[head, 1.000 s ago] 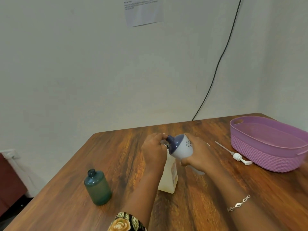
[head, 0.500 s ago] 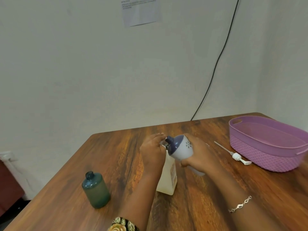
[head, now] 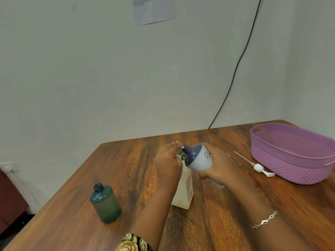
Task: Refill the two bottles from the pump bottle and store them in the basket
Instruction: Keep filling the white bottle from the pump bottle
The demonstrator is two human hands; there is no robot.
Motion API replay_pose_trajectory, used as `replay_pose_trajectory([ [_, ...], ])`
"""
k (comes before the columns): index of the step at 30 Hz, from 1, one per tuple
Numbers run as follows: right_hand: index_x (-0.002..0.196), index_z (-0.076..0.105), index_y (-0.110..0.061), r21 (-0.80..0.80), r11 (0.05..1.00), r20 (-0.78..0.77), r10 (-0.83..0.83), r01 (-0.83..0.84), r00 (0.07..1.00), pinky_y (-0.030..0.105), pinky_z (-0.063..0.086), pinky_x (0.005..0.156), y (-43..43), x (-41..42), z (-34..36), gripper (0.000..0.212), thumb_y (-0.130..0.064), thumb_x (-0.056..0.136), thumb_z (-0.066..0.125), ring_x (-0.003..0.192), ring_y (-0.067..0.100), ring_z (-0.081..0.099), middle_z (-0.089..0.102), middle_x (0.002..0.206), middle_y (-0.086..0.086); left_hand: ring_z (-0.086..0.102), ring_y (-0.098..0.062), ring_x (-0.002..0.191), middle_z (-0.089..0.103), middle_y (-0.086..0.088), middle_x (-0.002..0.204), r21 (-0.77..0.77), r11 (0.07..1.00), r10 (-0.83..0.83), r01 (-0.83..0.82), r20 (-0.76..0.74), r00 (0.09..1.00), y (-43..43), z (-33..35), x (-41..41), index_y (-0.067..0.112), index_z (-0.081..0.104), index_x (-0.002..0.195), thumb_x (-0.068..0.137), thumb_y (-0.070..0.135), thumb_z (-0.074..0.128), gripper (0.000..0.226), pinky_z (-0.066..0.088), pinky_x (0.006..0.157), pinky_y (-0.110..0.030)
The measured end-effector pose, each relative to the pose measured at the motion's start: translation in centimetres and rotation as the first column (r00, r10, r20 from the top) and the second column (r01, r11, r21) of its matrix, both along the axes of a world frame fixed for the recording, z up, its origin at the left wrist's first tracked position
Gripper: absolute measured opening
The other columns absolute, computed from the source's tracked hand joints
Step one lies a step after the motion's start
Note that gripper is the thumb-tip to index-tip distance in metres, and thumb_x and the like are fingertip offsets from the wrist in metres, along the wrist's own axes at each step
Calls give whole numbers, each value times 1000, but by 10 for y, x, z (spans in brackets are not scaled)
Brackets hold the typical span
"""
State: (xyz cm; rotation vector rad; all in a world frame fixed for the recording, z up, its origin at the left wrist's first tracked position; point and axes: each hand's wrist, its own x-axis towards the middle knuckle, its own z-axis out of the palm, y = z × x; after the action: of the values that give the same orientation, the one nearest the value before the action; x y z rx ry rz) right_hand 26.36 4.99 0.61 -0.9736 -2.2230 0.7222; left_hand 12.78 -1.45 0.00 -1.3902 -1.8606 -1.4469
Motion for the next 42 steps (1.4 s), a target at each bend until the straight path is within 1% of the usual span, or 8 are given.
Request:
replay_pose_trajectory([
  [4,133,37,-24,-8,1000,57,3,-2,998,38,47,88,-3,-2,-2,86,-20,60,81,110,19,46,47,123,1,67,-21,84,71,-11,90,60,998,15,-13,-35,999,-2,-12,4,1,73,88,69,-4,51,29,51,78,-27],
  [7,134,36,-23,-6,1000,60,-4,4,998,40,46,90,-5,-2,-2,86,-20,61,81,112,20,45,46,124,2,67,-23,83,70,-11,90,53,999,6,-3,-42,999,-3,-16,3,0,72,88,68,-8,54,28,53,77,-30],
  [11,133,37,-22,-10,1000,42,4,-3,999,39,46,90,-4,-1,2,84,-18,62,81,112,20,46,47,124,3,66,-22,87,71,-10,93,16,1000,-5,6,-72,997,-2,-6,-1,2,73,90,67,-14,61,30,47,79,-25],
  [16,131,39,-23,36,999,48,-3,1,999,34,45,84,-2,1,7,83,-19,60,81,108,18,47,48,121,0,66,-21,88,71,-10,94,35,999,1,2,-66,998,-1,-8,0,2,73,91,66,-17,63,32,48,79,-25],
  [22,136,34,-25,20,1000,94,1,-3,996,36,45,88,-4,-1,0,88,-21,61,81,113,19,45,46,125,1,67,-22,88,71,-10,93,27,1000,-14,16,-87,996,-3,-18,-3,1,73,91,67,-16,66,31,50,80,-27],
  [28,130,40,-24,8,999,32,37,-37,999,30,43,85,-5,2,6,79,-19,62,81,109,14,45,46,117,-3,67,-20,81,72,-7,90,-33,999,22,-26,-120,993,1,-1,-9,5,74,88,67,-13,70,28,45,70,-20],
  [36,131,39,-24,6,999,89,50,-50,995,33,45,85,-7,3,8,80,-17,63,80,110,18,47,47,120,0,68,-19,79,72,-7,86,49,999,17,-14,-75,997,-3,-15,-2,4,74,85,66,-13,65,27,48,75,-21],
  [42,131,38,-22,-14,999,66,52,-51,996,28,41,83,-11,3,16,77,-15,66,78,103,12,43,45,117,-2,67,-21,86,72,-9,92,-15,1000,16,-17,-25,1000,-2,4,0,4,74,89,72,-15,59,30,45,75,-20],
])
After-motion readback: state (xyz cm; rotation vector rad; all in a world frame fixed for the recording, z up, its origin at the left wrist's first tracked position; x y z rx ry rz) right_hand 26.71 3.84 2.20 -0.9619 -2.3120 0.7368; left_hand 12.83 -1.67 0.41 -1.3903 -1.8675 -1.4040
